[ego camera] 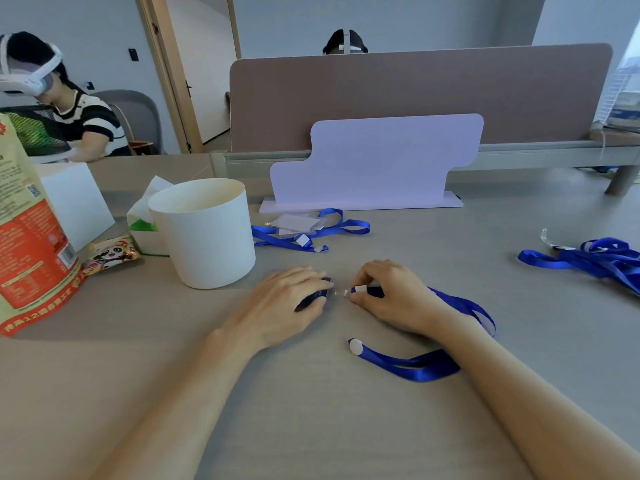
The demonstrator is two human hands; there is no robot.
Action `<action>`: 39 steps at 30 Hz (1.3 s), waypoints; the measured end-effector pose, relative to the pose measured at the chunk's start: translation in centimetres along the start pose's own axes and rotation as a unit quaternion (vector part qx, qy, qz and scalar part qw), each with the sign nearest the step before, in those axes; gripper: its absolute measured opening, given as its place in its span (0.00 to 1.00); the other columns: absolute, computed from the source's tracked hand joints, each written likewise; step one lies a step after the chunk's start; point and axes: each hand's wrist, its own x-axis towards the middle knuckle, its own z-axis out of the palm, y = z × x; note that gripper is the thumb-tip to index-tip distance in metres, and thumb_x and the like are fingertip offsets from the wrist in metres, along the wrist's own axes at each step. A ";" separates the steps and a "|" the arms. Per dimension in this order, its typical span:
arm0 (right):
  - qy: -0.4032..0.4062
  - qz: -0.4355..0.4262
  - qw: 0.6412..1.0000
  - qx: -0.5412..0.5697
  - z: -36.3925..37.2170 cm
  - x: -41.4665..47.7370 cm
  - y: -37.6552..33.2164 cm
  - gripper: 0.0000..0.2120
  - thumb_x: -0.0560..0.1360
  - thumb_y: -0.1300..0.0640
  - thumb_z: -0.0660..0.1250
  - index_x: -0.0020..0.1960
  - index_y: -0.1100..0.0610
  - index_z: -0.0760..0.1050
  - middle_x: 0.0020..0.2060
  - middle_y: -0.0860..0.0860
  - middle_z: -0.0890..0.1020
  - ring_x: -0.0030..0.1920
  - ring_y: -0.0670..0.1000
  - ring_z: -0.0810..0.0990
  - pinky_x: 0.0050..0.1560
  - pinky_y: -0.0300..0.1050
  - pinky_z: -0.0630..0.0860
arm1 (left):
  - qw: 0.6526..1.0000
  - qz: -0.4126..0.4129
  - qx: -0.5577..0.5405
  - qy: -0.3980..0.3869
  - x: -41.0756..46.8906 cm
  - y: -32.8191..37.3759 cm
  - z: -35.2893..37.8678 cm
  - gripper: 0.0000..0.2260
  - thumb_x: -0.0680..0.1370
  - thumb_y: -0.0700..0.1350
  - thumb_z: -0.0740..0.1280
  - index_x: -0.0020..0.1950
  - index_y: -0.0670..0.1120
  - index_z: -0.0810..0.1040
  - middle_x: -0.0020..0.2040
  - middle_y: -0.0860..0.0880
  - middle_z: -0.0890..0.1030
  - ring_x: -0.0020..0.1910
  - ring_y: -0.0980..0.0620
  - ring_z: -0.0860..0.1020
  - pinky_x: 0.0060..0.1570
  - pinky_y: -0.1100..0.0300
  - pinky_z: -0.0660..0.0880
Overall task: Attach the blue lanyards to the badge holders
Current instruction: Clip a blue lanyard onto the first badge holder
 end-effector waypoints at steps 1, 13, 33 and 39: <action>0.006 0.006 1.000 0.021 -0.1 0.0 -0.2 0.06 0.75 0.51 0.69 0.47 0.53 0.78 0.45 0.47 0.81 0.47 0.47 0.77 0.49 0.44 0.75 | 1.000 0.002 0.003 0.012 0.0 0.0 0.0 0.23 0.76 0.60 0.53 0.64 0.56 0.77 0.66 0.60 0.75 0.67 0.60 0.69 0.64 0.58 0.67; 0.023 0.030 0.951 0.308 -0.8 -0.2 -2.7 0.01 0.72 0.61 0.74 0.42 0.57 0.82 0.36 0.51 0.85 0.36 0.46 0.77 0.40 0.41 0.73 | 0.984 0.059 0.005 0.166 0.0 1.4 -0.8 0.05 0.73 0.49 0.73 0.44 0.50 0.79 0.41 0.55 0.78 0.41 0.57 0.73 0.35 0.66 0.67; 0.112 0.014 0.960 0.255 -0.6 -0.6 -3.9 0.22 0.67 0.67 0.70 0.33 0.54 0.56 0.35 0.42 0.85 0.36 0.50 0.80 0.34 0.47 0.71 | 0.987 -0.001 -0.139 0.085 0.0 1.9 -0.8 0.04 0.80 0.47 0.62 0.48 0.50 0.75 0.37 0.60 0.76 0.41 0.55 0.75 0.40 0.54 0.75; 0.101 0.023 0.953 0.285 -0.7 -0.7 -3.5 0.22 0.67 0.70 0.69 0.32 0.54 0.57 0.34 0.46 0.85 0.44 0.49 0.85 0.41 0.47 0.76 | 0.988 -0.019 -0.123 0.094 -0.2 1.7 -1.2 0.05 0.78 0.52 0.64 0.46 0.52 0.72 0.38 0.59 0.79 0.40 0.56 0.77 0.39 0.59 0.75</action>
